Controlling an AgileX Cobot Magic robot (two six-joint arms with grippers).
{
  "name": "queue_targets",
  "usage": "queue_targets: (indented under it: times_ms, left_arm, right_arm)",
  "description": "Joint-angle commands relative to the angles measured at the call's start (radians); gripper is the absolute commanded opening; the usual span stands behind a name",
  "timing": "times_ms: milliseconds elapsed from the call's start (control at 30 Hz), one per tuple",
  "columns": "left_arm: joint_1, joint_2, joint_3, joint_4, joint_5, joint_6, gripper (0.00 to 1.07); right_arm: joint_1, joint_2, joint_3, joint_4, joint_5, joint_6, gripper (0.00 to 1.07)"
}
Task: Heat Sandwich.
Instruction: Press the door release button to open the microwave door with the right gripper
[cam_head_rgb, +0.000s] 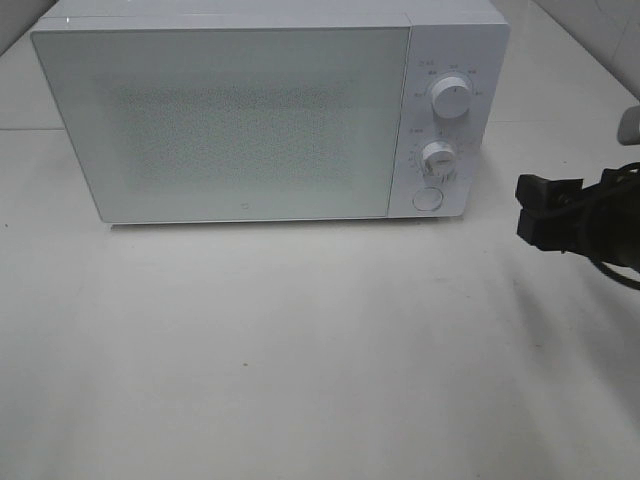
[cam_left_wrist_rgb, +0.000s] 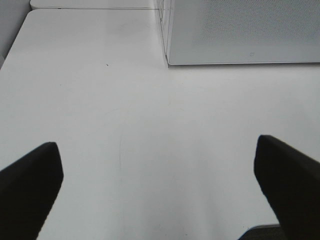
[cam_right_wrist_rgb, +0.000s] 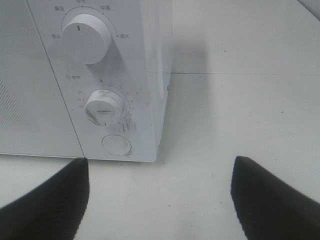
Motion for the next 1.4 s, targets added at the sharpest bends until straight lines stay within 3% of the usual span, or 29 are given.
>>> queue_targets:
  times_ms: [33,267,567,1133,1400]
  left_arm:
    - [0.004,-0.024,0.003,-0.004,-0.004,-0.003,0.99]
    - [0.004,-0.024,0.003,-0.004,-0.004,-0.003,0.99]
    - [0.004,-0.024,0.003,-0.004,-0.004,-0.003,0.99]
    - [0.004,-0.024,0.003,-0.004,-0.004,-0.003,0.99]
    - [0.004,-0.024,0.003,-0.004,-0.004,-0.003,0.99]
  right_arm:
    - [0.076,0.044,0.000,0.090,-0.095,-0.047,0.75]
    - [0.196,0.124,-0.001,0.190,-0.192,-0.048,0.75]
    - [0.384,0.274,-0.017,0.419,-0.288,-0.065,0.75]
    - [0.404,0.296,-0.059,0.436,-0.276,-0.054,0.75]
    - [0.404,0.296,-0.059,0.436,-0.276,0.240,0.75]
